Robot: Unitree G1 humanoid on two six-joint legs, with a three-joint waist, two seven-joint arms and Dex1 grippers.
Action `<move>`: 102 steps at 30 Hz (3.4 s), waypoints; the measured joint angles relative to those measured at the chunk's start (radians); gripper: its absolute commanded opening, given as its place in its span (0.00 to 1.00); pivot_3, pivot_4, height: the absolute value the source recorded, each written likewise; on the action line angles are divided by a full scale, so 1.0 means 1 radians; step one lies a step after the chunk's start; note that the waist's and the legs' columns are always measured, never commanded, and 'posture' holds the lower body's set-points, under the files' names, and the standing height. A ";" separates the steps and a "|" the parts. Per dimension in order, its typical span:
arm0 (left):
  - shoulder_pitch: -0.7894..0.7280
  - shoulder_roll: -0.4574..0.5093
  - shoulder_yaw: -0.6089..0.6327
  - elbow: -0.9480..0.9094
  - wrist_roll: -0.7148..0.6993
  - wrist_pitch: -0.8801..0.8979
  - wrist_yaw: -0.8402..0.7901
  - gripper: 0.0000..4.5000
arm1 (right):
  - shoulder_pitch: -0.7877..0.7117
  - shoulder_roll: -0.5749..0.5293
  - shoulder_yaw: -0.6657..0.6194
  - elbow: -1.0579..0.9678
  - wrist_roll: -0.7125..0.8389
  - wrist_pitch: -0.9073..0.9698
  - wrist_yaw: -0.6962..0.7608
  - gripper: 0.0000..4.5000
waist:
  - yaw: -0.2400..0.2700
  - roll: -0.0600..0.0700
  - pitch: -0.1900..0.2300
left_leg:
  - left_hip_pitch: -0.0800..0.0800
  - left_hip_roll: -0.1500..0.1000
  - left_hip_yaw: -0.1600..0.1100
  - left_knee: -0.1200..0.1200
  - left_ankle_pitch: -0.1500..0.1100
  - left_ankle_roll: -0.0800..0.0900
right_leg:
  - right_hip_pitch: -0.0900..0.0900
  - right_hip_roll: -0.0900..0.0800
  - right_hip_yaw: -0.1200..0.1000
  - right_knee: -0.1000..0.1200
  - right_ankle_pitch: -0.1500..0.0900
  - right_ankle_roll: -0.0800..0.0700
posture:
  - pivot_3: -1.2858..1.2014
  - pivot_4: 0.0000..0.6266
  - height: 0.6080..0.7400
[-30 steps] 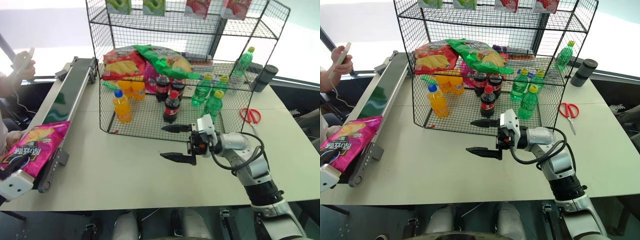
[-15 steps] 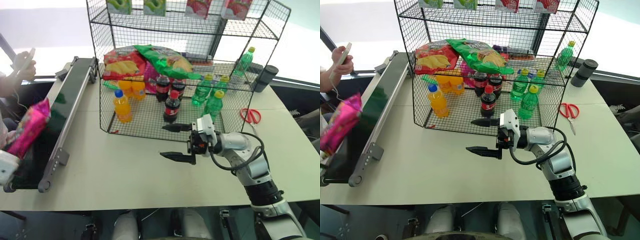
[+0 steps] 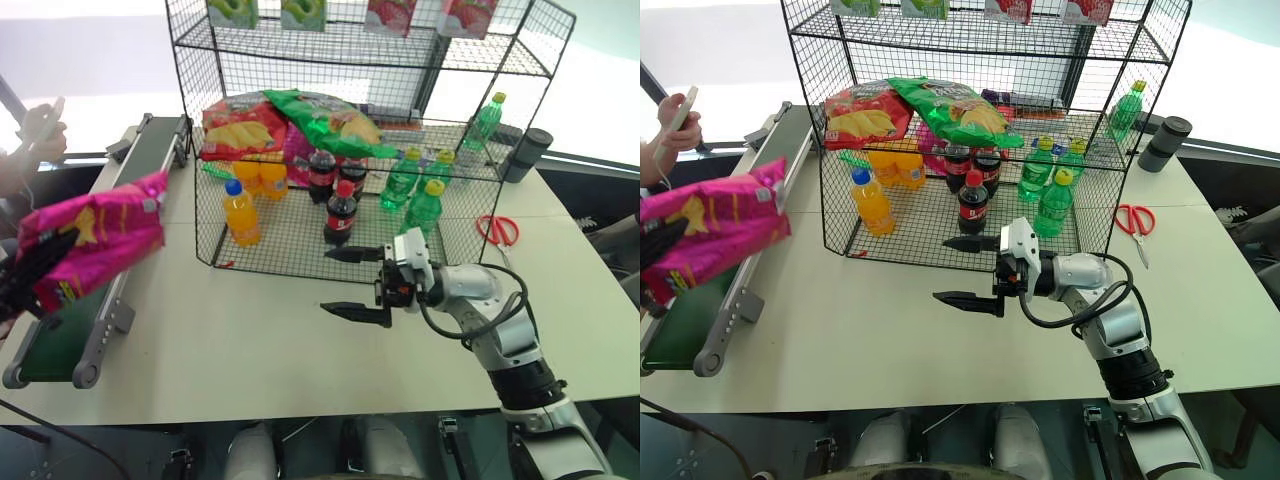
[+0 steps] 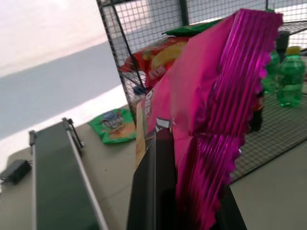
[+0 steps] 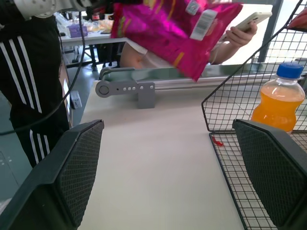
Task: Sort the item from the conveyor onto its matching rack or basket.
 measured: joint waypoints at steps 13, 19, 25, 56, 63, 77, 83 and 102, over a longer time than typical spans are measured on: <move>-0.094 -0.072 -0.014 -0.241 -0.277 0.371 0.035 0.02 | 0.055 -0.067 -0.010 -0.043 0.092 0.194 0.026 1.00 | -0.001 0.000 0.000 | 0.000 -0.001 -0.003 0.000 0.000 0.000 | 0.002 0.001 0.000 -0.001 0.000 -0.001 | 0.52 0.24 0.90; -0.181 -0.111 -0.106 -0.315 -0.501 0.499 0.146 0.02 | 0.073 -0.047 -0.046 -0.067 0.227 0.358 -0.022 1.00 | 0.009 0.000 0.000 | 0.000 -0.001 -0.004 0.001 0.000 0.000 | 0.004 -0.001 0.000 -0.001 0.000 -0.001 | 0.52 0.24 0.90; -0.272 -0.112 -0.240 -0.336 -0.638 0.605 0.168 0.02 | 0.073 -0.063 -0.061 -0.067 0.297 0.468 -0.019 1.00 | 0.008 -0.001 0.000 | 0.000 -0.002 -0.005 0.001 0.000 0.001 | 0.004 0.000 0.000 -0.001 0.000 -0.001 | 0.52 0.24 0.90; -0.564 -0.246 -0.415 -0.128 -0.573 0.729 0.151 0.06 | 0.017 -0.076 -0.051 -0.145 0.389 0.600 -0.048 0.04 | 0.008 -0.001 -0.001 | 0.000 -0.004 -0.005 0.001 0.000 0.000 | 0.005 0.000 0.000 -0.002 0.000 0.000 | 0.52 0.24 0.90; -0.514 -0.241 -0.385 -0.107 -0.435 0.688 0.061 0.74 | 0.067 -0.118 -0.076 -0.155 0.330 0.527 -0.054 0.04 | 0.010 -0.001 0.000 | -0.001 -0.004 -0.005 0.001 0.000 0.000 | 0.004 0.000 0.000 -0.003 0.000 0.000 | 0.52 0.24 0.90; -0.552 -0.316 -0.398 0.042 -0.023 0.398 -0.069 1.00 | 0.323 -0.235 -0.354 -0.346 0.048 0.115 -0.206 0.04 | 0.013 0.000 0.000 | -0.001 -0.004 -0.005 0.000 -0.001 0.001 | 0.004 0.000 0.000 -0.004 0.000 0.000 | 0.52 0.24 0.90; -0.641 -0.389 -0.493 0.177 0.138 0.271 -0.116 1.00 | 0.312 -0.201 -0.449 -0.329 -0.281 -0.306 -0.402 0.04 | 0.010 0.000 0.000 | -0.001 -0.004 -0.005 0.000 0.002 -0.004 | 0.004 0.000 0.000 -0.003 0.000 0.000 | 0.52 0.24 0.90; -0.639 -0.456 -0.593 0.144 0.362 0.060 -0.138 1.00 | 0.149 -0.346 -0.430 0.043 -0.945 -0.540 -0.884 0.04 | 0.002 0.002 0.002 | 0.000 -0.004 -0.003 0.000 0.004 -0.006 | 0.004 0.000 0.001 -0.003 -0.001 0.001 | 0.52 0.24 0.90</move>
